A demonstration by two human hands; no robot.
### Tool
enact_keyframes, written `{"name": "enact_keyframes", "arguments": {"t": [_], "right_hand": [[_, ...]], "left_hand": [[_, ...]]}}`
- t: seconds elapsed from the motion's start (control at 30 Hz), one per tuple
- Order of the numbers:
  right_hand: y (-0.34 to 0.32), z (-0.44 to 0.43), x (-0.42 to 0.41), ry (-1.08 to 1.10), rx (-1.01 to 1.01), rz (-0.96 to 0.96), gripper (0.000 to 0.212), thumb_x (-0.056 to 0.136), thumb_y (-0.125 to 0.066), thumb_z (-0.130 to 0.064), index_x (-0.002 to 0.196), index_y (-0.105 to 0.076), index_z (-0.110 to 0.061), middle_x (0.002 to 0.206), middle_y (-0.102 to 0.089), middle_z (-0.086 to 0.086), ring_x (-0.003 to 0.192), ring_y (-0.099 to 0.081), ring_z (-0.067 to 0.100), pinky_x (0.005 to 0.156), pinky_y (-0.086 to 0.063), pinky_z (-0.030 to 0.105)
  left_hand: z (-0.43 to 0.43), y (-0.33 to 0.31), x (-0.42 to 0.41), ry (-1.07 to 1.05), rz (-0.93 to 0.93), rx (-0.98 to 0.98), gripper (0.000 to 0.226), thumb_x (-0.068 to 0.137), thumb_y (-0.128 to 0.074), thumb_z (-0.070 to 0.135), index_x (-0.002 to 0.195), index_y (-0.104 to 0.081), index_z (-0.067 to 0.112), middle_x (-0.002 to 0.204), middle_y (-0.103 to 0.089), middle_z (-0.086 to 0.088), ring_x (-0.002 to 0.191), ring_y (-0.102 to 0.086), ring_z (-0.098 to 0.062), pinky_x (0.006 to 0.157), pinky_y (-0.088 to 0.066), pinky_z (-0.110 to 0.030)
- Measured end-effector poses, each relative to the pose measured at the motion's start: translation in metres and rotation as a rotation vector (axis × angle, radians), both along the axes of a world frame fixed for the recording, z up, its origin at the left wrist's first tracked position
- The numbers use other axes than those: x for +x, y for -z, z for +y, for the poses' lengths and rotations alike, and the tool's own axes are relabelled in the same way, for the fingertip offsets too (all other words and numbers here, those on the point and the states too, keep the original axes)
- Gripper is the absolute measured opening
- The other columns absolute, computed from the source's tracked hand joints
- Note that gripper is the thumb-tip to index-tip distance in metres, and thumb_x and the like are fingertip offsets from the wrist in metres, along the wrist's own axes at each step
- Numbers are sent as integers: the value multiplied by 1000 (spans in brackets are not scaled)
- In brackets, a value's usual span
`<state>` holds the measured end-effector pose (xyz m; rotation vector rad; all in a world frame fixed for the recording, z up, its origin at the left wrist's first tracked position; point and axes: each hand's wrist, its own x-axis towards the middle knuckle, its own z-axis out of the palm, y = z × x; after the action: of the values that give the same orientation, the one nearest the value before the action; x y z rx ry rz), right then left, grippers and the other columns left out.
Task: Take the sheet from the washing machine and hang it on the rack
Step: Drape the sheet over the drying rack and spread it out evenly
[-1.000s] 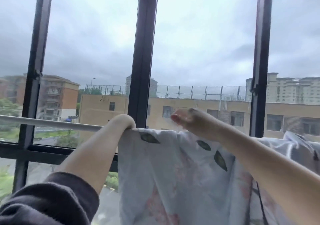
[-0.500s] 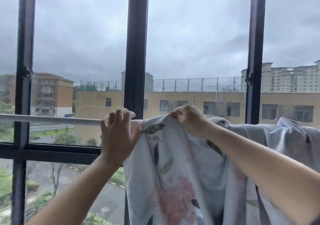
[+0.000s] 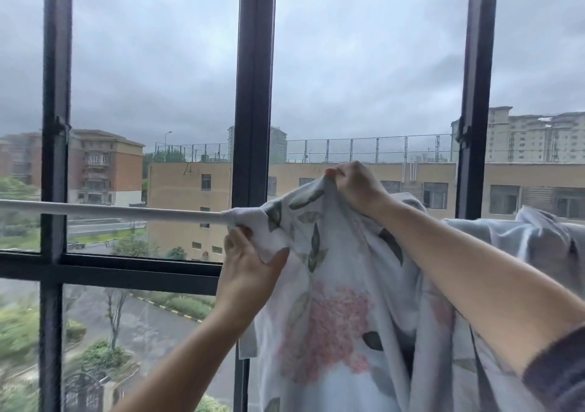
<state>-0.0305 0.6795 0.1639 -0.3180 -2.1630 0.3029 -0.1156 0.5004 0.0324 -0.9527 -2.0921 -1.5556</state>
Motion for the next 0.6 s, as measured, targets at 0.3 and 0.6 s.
{"name": "enact_keyframes", "arguments": {"t": [0.3,0.6], "right_hand": [[7,6,4,54,44,-27,37,97,-45,-28,64,-55,-15,76,-65,11,75,-59,26,68,-44,31],[15,0,15,67,93,-260,33,99,-41,-33,74,-55,-18,83,-62,7,82,-56,25,69,-38,32]], "left_hand": [[-3,-6,-2,229,-350,318,26,87,-66,32,99,-55,11,87,-63,-5,78,-61,-21,72,-53,-42],[3,-99,-7,-85,145,191,26,100,-45,21,88,-67,14,93,-68,-9,88,-59,-26,66,-33,-21]]}}
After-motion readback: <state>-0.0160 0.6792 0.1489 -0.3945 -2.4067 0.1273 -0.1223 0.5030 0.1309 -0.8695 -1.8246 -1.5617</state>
